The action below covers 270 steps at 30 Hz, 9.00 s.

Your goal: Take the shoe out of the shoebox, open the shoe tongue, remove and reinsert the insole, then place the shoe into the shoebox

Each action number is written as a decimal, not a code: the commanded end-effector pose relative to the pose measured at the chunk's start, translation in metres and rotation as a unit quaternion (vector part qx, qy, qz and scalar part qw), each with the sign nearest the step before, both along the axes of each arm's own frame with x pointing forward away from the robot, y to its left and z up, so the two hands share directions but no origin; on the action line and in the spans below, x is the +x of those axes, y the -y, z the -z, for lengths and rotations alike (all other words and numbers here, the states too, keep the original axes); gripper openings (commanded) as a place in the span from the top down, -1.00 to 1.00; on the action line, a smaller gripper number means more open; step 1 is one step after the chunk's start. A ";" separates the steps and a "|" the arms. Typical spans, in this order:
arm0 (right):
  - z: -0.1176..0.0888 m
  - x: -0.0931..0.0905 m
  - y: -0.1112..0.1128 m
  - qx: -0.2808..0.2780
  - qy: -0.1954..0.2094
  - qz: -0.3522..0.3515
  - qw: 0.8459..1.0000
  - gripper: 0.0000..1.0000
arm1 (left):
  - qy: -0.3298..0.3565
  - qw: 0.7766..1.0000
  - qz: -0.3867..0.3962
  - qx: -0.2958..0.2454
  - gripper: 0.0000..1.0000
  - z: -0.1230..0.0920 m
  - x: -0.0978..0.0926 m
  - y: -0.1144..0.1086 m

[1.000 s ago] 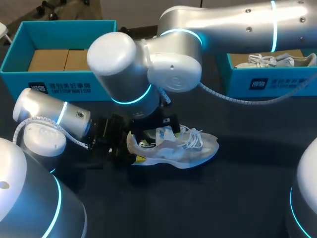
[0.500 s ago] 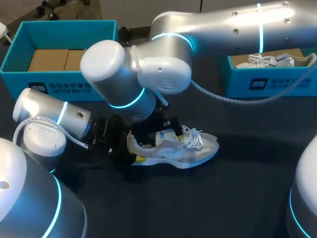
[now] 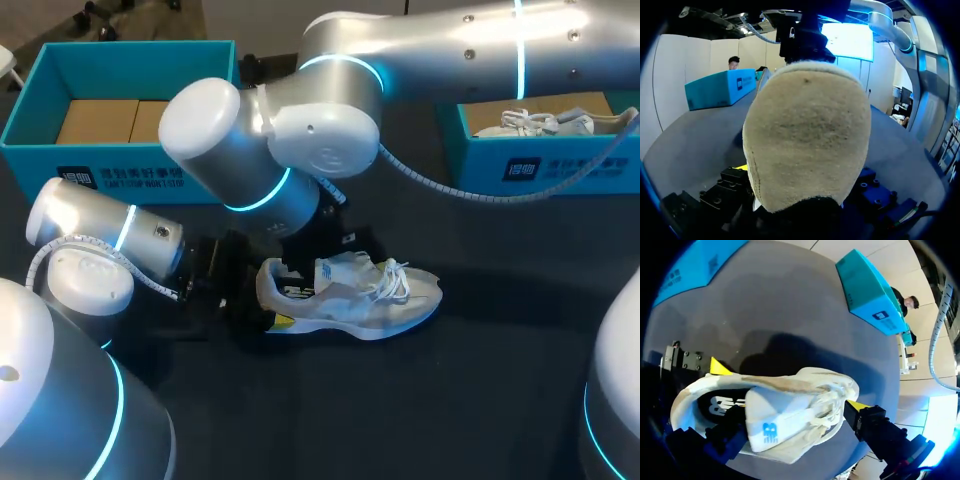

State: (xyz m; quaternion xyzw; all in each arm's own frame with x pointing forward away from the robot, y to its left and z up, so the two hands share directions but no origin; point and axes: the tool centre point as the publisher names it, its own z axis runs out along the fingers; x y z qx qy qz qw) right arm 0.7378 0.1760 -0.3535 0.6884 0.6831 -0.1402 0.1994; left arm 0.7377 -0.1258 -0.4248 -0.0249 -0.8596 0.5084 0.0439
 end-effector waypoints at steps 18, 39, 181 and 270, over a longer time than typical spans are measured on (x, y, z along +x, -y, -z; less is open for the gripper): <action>-0.024 -0.012 0.026 0.016 0.117 0.236 0.964 0.18 | 0.001 1.000 0.000 0.002 1.00 0.001 -0.002 0.000; -0.031 -0.015 0.049 0.034 0.122 0.260 0.957 1.00 | 0.001 1.000 0.000 0.002 1.00 0.001 -0.002 0.000; -0.009 0.000 0.080 0.090 0.139 0.170 0.972 1.00 | 0.001 1.000 0.000 0.002 1.00 0.001 -0.002 0.000; -0.084 0.031 -0.002 0.154 0.130 -0.138 0.970 0.45 | 0.001 1.000 0.000 0.002 1.00 0.001 -0.002 0.000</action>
